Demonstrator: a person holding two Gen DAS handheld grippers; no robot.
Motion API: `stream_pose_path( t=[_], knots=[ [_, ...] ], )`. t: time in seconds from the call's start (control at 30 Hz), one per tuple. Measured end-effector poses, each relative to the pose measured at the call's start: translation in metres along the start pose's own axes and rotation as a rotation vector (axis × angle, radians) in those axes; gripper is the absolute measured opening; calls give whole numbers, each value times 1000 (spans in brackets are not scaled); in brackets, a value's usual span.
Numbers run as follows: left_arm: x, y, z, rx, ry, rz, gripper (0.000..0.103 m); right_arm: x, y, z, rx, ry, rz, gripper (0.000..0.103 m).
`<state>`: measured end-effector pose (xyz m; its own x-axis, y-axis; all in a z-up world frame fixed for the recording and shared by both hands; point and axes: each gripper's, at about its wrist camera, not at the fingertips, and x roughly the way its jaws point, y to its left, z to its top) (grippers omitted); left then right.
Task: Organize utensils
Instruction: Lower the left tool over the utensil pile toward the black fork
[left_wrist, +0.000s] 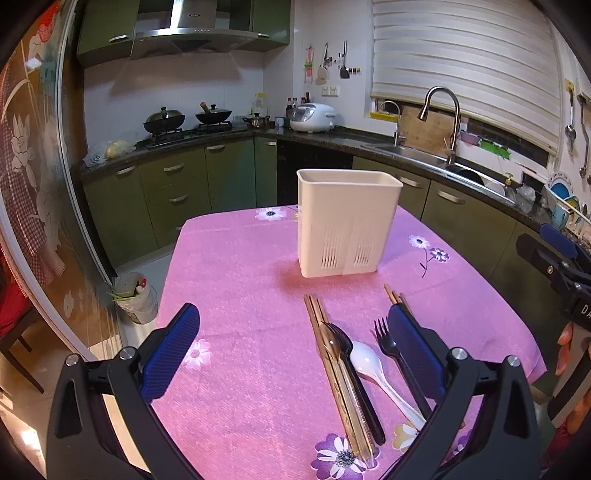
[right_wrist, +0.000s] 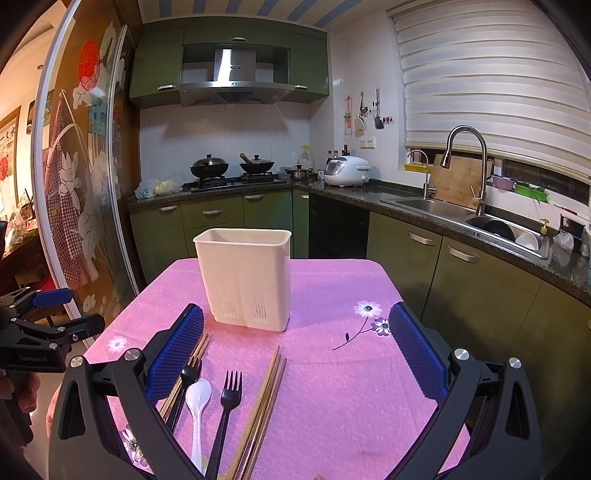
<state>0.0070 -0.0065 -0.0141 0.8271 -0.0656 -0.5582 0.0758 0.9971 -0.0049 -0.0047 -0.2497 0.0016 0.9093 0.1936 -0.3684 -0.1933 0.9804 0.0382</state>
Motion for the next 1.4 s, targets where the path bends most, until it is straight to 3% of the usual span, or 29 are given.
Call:
stream_pose_path(
  t=[0.4,0.6,0.8,0.97,1.03,1.1,1.27,1.4],
  knots=[
    [4,-6,2,17,26,1,97,9,-4,-3,7,51,-7,99],
    [18,-13,0,28,81,8,97,20,-4,-6,4,91,-22,99],
    [40,-16,-5,26,163,40,97,35,-4,-14,-3,166,-15,99],
    [68,-10,-11,-16,285,12,97,47,-4,-18,1,211,8,99],
    [74,-16,-16,0,313,10,93,50,-4,-20,1,223,8,99],
    [77,-26,-21,17,343,-12,80,54,-7,-21,8,230,5,99],
    [88,-53,-37,63,405,-48,76,56,-10,-24,20,236,4,99],
    [100,-62,-41,73,420,-11,68,56,-14,-26,25,240,9,99]
  ],
)
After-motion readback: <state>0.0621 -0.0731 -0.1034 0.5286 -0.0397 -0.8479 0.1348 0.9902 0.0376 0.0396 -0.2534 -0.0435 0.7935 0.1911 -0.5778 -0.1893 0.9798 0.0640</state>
